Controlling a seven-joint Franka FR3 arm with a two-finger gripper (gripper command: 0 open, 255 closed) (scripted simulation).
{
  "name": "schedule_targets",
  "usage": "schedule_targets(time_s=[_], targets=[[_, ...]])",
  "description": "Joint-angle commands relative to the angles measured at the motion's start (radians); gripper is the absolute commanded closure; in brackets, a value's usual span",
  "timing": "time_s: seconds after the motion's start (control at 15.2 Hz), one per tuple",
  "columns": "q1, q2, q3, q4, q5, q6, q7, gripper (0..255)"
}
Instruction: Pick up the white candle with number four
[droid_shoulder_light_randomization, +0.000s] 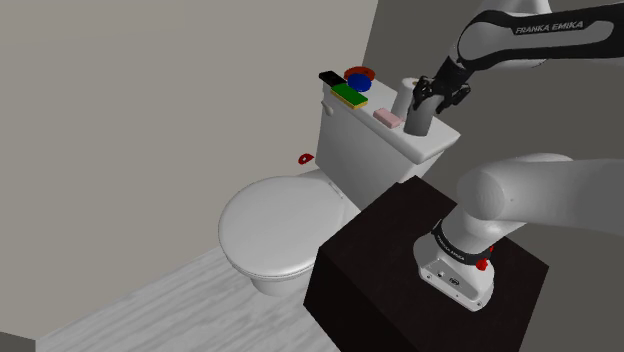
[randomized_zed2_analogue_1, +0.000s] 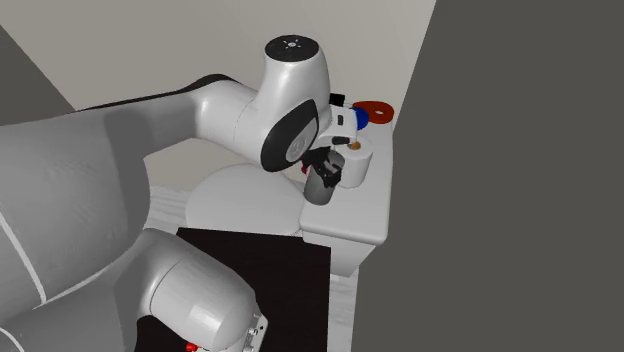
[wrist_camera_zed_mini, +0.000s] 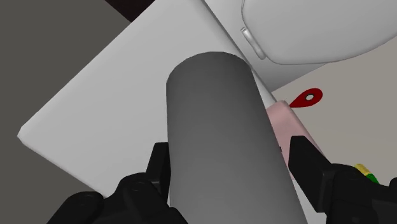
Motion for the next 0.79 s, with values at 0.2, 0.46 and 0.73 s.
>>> schedule_targets(time_s=[0.2, 0.46, 0.73], targets=[[0.005, -0.019, 0.010, 0.059, 0.010, -0.077, 0.000, 255], [0.009, -0.028, 0.017, 0.108, 0.017, -0.135, -0.001, 255], [0.011, -0.031, 0.020, 0.135, 0.021, -0.166, -0.001, 255]])
